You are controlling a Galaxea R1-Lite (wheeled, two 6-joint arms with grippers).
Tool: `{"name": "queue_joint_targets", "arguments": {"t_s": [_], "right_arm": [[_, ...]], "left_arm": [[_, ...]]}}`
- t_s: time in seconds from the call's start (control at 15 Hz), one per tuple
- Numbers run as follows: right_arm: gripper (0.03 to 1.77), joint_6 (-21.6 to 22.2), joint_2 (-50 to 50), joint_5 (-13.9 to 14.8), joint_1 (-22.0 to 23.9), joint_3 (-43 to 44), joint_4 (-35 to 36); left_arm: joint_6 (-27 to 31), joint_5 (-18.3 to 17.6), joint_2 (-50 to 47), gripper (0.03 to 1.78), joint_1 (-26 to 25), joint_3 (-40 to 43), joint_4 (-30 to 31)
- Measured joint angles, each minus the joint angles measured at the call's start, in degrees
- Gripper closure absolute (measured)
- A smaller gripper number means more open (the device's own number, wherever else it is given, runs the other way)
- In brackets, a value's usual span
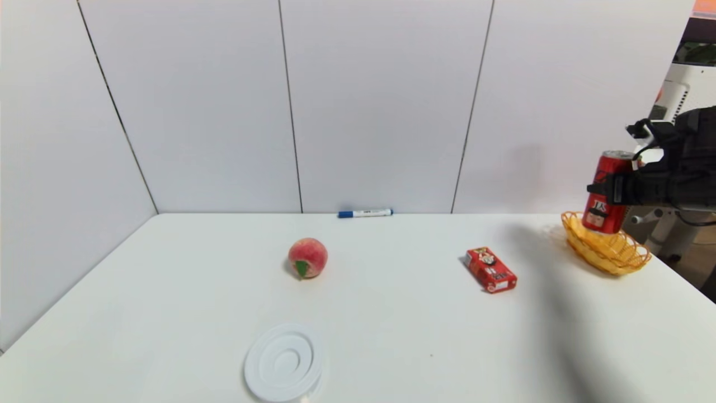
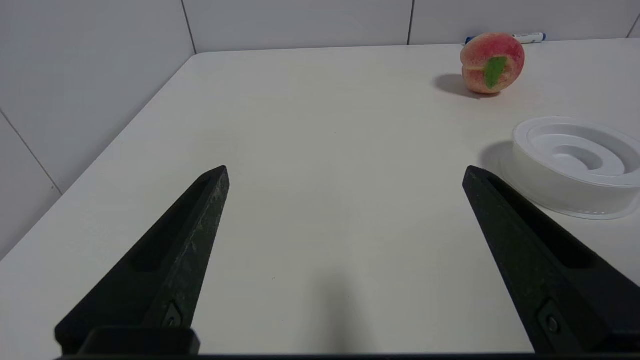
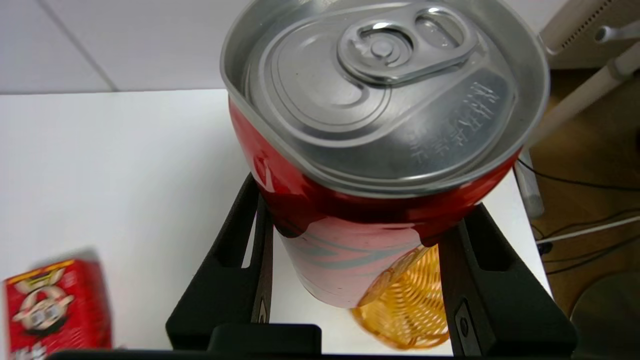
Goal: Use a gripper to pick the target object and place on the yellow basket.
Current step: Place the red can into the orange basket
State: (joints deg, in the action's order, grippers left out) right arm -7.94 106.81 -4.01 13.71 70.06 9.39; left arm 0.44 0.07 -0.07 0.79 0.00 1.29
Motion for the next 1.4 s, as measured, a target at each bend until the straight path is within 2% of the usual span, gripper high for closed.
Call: {"name": "queue_joint_targets", "arguments": {"t_s": [0.53,1.13,1.4], "right_arm": [[0.91,0.52,13.67,-0.06,3.93,11.14,0.37],[0.91,0.50,17.23,-0.17,4.22,12.50,0.34],[0.58,0.44,16.68,-0.17,4.22,12.00,-0.21]], "left_arm": [[-0.02,0.02,0.00,0.12,0.02,0.00,0.00],[0.00,0.00,0.00,0.12,0.02,0.00,0.00],[0.00,0.02,0.00,0.12,0.00,0.00,0.00]]}}
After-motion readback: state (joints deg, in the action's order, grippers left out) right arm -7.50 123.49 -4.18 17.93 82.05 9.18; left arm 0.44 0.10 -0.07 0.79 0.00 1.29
